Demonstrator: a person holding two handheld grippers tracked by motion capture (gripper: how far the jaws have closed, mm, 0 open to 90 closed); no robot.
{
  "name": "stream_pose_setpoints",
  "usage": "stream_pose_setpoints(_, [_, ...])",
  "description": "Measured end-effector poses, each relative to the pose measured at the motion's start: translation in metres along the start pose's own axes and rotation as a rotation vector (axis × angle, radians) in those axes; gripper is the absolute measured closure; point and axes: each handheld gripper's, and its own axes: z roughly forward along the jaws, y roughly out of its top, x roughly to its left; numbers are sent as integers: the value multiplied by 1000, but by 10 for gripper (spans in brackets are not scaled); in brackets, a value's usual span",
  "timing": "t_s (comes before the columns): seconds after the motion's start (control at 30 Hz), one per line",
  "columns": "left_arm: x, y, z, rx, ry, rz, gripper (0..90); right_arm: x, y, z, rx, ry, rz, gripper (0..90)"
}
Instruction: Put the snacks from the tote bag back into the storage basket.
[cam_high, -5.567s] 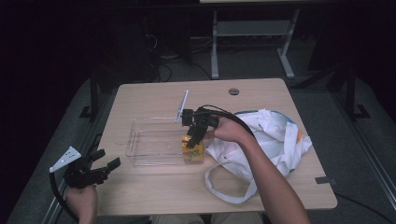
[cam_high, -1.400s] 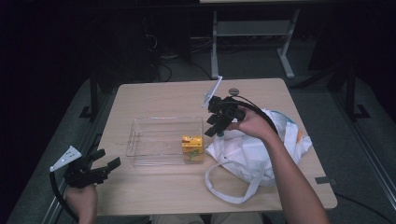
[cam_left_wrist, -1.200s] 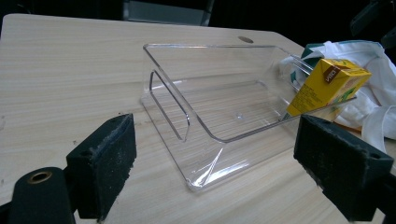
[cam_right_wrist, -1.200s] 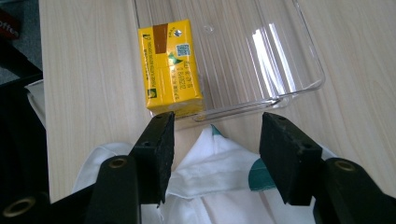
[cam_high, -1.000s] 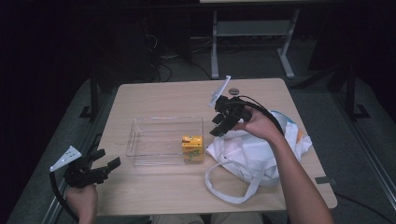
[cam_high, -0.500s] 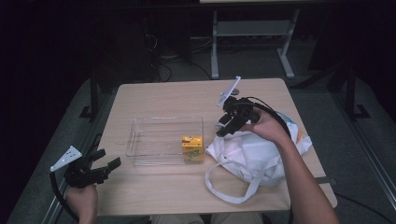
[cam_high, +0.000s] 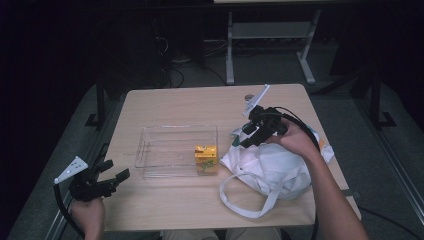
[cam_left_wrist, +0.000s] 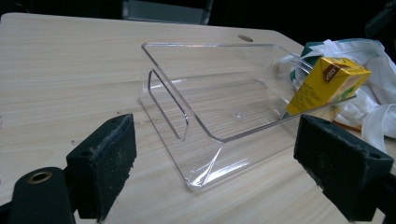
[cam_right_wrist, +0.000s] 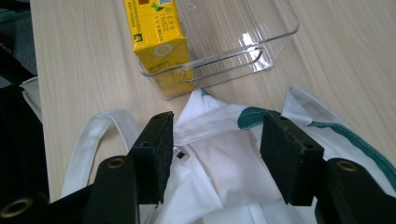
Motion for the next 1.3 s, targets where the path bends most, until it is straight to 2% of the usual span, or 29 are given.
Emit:
stream_pose_setpoints(0.77, [-1,0,0,5,2,5,125,1,-36,-12,-34,-23,47,431])
stream_pose_setpoints(0.9, [0,0,0,7,1,5,125,4,-42,-13,-27,-28,52,428])
stream_pose_setpoints(1.13, [-1,0,1,6,1,6,124,9,-60,-13,-38,-35,66,423])
stream_pose_setpoints(1.3, [-1,0,1,10,2,10,125,16,-77,-19,-80,-64,80,405])
